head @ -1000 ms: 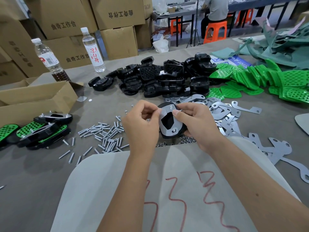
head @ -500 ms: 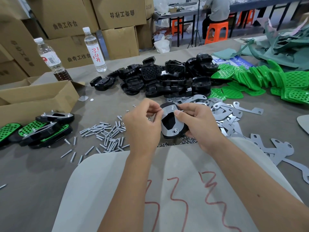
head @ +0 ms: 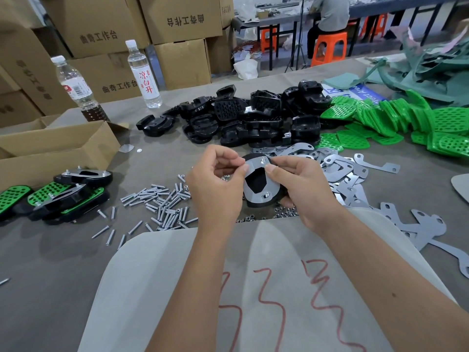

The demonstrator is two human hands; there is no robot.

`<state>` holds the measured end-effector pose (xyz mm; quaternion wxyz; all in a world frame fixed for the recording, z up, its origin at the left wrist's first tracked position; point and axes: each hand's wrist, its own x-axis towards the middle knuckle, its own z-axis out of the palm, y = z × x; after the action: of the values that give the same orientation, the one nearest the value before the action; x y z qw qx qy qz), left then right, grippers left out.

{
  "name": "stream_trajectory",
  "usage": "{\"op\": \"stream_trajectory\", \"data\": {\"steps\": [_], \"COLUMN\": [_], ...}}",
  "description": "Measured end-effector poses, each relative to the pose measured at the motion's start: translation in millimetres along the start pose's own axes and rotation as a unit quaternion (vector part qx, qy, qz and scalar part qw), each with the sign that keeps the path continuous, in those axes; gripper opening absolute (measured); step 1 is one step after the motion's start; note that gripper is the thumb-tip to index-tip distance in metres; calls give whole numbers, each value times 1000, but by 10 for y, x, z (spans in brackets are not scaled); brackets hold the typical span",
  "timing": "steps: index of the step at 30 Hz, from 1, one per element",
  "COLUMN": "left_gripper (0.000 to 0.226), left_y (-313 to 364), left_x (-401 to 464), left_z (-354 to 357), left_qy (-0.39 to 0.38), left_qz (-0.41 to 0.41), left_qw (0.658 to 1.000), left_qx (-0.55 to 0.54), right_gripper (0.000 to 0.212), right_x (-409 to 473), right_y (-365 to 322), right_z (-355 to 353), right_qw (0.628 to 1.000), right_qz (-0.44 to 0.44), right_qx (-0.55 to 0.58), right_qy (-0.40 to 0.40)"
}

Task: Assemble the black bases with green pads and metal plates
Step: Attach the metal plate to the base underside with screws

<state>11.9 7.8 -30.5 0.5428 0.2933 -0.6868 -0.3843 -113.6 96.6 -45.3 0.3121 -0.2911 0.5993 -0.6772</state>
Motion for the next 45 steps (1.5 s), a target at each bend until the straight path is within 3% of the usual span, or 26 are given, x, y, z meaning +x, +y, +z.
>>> {"op": "stream_trajectory", "data": {"steps": [5, 7, 9, 11, 15, 19, 22, 29, 37, 41, 43, 45], "left_gripper": [32, 27, 19, 13, 24, 26, 23, 25, 28, 26, 22, 19], "left_y": [22, 9, 17, 49, 65, 52, 63, 78, 75, 56, 52, 45], "left_x": [1, 17, 31, 20, 30, 31, 9, 10, 9, 11, 6, 11], "left_z": [5, -4, -17, -33, -77, -97, -88, -125, -150, -138, -120, -101], "left_qy": [28, 20, -52, -131, -160, -165, -191, -239, -288, -272, -249, -216], "left_qz": [-35, -148, -288, -345, -358, -365, -362, -361, -354, -357, -370, -388], "left_qw": [998, 985, 942, 903, 889, 886, 885, 880, 865, 871, 873, 873], "left_qx": [-34, -83, -164, -221, -236, -235, -223, -196, -208, -199, -199, -204], "right_gripper": [15, 16, 14, 13, 16, 25, 24, 22, 11, 19, 11, 25], "right_x": [22, 33, 39, 24, -12, -7, -5, 31, 22, 19, 23, 32], "right_y": [7, 7, 9, 6, 0, -25, -42, -38, -15, 4, 15, 25], "right_z": [0, -7, -9, -6, 4, -23, -10, -43, -66, -46, -38, -43], "right_qw": [1000, 1000, 999, 1000, 996, 938, 933, 950, 973, 977, 977, 977], "right_qz": [-7, -4, -4, -9, -47, -207, -256, -240, -181, -166, -162, -161], "right_qx": [10, 15, 22, 16, -74, -272, -253, -197, -142, -128, -133, -143], "right_qy": [13, 23, 23, 15, 10, 62, 5, -39, -12, -31, -25, -3]}}
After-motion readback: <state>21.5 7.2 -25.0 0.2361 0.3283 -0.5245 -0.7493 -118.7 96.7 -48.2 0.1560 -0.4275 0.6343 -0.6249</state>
